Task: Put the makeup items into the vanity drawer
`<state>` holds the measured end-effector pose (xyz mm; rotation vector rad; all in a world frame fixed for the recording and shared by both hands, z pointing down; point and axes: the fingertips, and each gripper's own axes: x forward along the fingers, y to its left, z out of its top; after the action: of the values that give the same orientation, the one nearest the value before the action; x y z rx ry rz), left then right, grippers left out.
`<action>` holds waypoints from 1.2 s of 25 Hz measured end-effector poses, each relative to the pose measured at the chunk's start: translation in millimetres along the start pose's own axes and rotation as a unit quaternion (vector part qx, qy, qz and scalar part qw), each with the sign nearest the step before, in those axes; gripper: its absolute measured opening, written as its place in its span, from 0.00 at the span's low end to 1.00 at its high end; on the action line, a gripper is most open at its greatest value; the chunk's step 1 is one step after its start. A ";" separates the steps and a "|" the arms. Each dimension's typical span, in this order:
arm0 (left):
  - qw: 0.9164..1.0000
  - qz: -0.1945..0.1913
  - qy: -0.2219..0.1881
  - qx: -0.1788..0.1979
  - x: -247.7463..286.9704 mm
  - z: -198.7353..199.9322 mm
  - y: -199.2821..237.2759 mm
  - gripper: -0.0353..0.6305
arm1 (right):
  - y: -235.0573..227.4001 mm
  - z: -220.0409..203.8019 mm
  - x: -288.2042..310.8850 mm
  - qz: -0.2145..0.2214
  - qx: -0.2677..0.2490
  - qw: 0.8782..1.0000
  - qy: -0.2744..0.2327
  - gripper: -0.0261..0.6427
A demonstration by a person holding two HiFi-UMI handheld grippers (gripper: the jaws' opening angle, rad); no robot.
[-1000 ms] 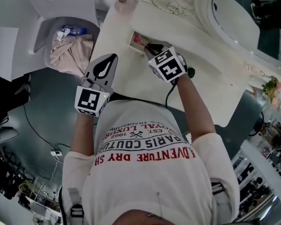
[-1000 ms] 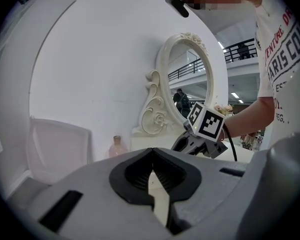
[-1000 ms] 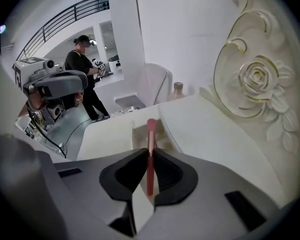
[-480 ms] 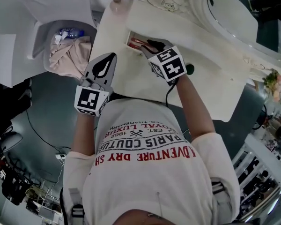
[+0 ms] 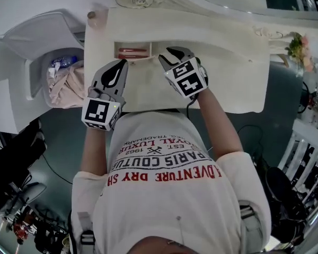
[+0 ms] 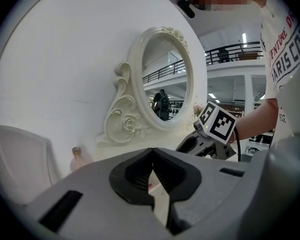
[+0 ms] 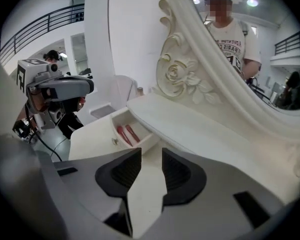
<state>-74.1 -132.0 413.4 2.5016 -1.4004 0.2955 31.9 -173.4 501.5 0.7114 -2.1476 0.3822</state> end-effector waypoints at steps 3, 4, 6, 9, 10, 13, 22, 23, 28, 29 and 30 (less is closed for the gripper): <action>0.999 -0.036 0.005 0.011 22.6 2.4 -25.8 0.06 | -25.3 -31.1 -21.0 -0.036 0.037 0.999 0.004 0.22; 0.999 -0.046 0.008 0.014 29.9 2.1 -34.2 0.06 | -33.2 -42.3 -26.9 -0.047 0.047 0.998 0.007 0.22; 0.998 -0.062 0.013 0.018 44.0 0.2 -50.0 0.06 | -48.0 -67.1 -34.8 -0.066 0.060 0.996 0.021 0.22; 0.996 -0.083 0.022 0.019 61.5 -5.6 -71.8 0.06 | -64.3 -103.9 -40.5 -0.081 0.079 0.993 0.045 0.23; 0.996 -0.087 0.025 0.019 65.8 -7.8 -77.9 0.06 | -67.8 -114.0 -41.1 -0.084 0.087 0.991 0.050 0.23; 0.995 -0.093 0.032 0.016 77.6 -12.0 -94.1 0.06 | -75.9 -136.8 -38.3 -0.084 0.106 0.989 0.061 0.24; 0.995 -0.095 0.041 0.001 97.4 -32.6 -118.6 0.06 | -97.2 -169.6 -9.4 -0.079 0.107 0.987 0.089 0.35; 0.995 -0.092 0.042 -0.001 98.4 -35.3 -118.7 0.06 | -98.3 -170.1 -7.1 -0.076 0.108 0.987 0.088 0.35; 0.996 -0.079 0.046 -0.010 95.6 -46.1 -120.1 0.06 | -92.9 -171.2 -3.8 -0.043 0.114 0.988 0.091 0.31; 0.996 -0.078 0.047 -0.009 94.8 -46.9 -120.6 0.06 | -90.1 -171.2 -3.8 -0.036 0.113 0.988 0.094 0.28; 0.996 -0.078 0.046 -0.008 94.2 -46.7 -120.6 0.06 | -87.0 -170.7 -3.4 -0.031 0.110 0.989 0.098 0.24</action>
<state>75.3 -132.1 470.8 2.5305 -1.1612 0.3621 191.5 -157.5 606.3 0.8255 -1.9117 0.6365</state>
